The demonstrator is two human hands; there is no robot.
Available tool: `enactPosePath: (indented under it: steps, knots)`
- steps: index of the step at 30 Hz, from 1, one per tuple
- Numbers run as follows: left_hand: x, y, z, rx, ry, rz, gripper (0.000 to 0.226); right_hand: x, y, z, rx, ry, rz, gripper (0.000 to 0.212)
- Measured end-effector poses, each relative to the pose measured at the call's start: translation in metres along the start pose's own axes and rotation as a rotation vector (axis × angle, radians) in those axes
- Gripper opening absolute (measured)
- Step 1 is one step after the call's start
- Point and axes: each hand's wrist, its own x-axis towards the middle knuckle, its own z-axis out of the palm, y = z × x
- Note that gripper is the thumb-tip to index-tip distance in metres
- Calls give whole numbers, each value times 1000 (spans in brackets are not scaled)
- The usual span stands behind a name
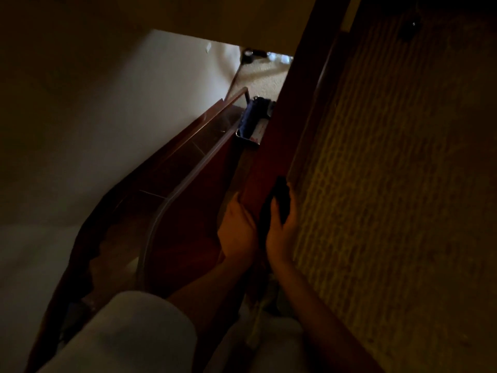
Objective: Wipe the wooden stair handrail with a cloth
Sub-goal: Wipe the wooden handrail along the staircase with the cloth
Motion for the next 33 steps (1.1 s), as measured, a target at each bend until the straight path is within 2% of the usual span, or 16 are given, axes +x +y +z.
enactPosePath:
  steps: [4,9,15,17,19,22,24,27,29,31,33]
  knots:
    - [0,1,4,-22,-4,-12,47,-30,22,-14,176,-25,389,38]
    - [2,1,10,-28,26,-95,44,-77,37,-35,180,-135,482,29]
    - [2,-2,8,-25,5,-78,58,20,26,-15,77,-81,304,39]
    - [-1,0,6,-39,18,-66,70,15,32,-18,-16,-97,243,38]
    - [-2,2,5,-53,25,-68,74,-25,47,-26,-87,-149,262,37]
    - [0,3,6,-2,31,-92,53,-73,53,-43,-88,-278,303,30]
    - [4,0,7,34,-1,-106,44,-45,48,-41,-144,-296,262,30]
    - [8,-3,8,-4,-51,-100,45,28,32,-29,-245,-239,168,30]
    - [5,-4,7,-18,-1,-64,46,46,28,-31,-374,-258,20,28]
    - [3,-3,9,-7,31,-46,45,24,36,-38,-524,-348,-102,31]
    - [3,-3,11,-13,47,-57,47,-14,43,-48,-548,-433,-141,32]
